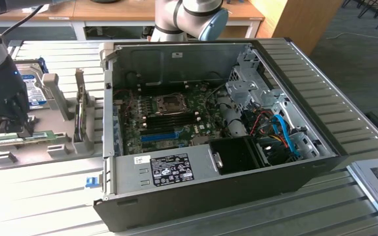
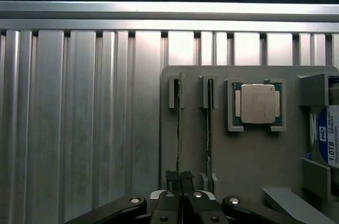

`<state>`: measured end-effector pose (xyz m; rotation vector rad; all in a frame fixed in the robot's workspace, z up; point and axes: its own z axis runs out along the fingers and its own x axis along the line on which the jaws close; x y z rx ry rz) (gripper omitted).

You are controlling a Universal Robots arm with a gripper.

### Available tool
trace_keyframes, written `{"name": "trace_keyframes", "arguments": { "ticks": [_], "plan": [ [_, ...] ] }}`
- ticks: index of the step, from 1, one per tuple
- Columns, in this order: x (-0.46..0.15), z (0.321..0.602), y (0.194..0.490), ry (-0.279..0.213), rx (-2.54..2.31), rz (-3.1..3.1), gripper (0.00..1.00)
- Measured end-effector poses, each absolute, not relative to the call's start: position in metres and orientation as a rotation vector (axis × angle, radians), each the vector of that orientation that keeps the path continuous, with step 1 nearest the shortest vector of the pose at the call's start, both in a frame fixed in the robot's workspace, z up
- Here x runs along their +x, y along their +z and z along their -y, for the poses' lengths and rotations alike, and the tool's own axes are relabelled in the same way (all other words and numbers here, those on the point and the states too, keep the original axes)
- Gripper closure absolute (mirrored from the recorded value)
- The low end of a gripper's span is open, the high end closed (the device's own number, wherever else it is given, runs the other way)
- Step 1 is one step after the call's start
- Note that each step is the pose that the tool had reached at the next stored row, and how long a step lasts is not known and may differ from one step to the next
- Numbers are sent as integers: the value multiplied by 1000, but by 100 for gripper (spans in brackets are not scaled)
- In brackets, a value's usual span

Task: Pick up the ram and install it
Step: 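Pick up the ram and move it above insertion slot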

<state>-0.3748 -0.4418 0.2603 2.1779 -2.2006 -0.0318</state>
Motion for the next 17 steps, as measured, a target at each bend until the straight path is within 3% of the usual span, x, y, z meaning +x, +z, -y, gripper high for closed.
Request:
{"name": "trace_keyframes", "arguments": {
  "ticks": [17],
  "plan": [
    [-374,442,273,-32,2173,2206,88]
  ]
}}
